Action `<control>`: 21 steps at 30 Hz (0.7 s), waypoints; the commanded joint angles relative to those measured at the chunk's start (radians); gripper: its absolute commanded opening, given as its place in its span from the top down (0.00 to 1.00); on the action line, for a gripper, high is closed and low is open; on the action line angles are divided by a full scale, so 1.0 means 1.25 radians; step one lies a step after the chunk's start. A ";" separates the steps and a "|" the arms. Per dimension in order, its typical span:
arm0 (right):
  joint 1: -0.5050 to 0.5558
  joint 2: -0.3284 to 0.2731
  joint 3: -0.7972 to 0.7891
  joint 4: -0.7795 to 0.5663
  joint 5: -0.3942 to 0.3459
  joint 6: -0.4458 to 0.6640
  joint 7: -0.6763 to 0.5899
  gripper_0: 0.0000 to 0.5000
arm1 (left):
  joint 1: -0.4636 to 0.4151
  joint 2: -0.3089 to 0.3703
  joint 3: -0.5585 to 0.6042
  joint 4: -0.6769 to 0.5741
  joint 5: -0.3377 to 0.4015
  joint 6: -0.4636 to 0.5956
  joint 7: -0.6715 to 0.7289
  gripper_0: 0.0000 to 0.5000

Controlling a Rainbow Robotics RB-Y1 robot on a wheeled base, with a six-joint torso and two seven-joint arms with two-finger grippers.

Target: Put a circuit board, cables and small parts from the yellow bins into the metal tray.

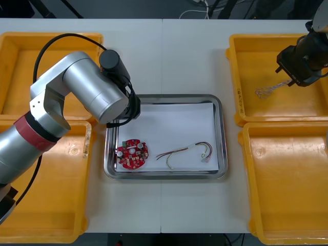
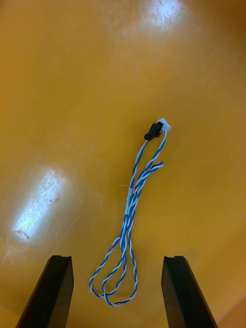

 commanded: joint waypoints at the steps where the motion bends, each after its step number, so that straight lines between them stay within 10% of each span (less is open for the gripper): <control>1: -0.016 0.002 -0.008 0.073 -0.007 -0.077 -0.008 0.00 | -0.039 -0.017 -0.025 -0.005 -0.011 -0.011 0.088 1.00; 21: -0.029 0.002 -0.007 0.153 -0.028 -0.171 -0.015 0.00 | -0.038 -0.017 -0.040 0.034 -0.025 -0.037 0.102 1.00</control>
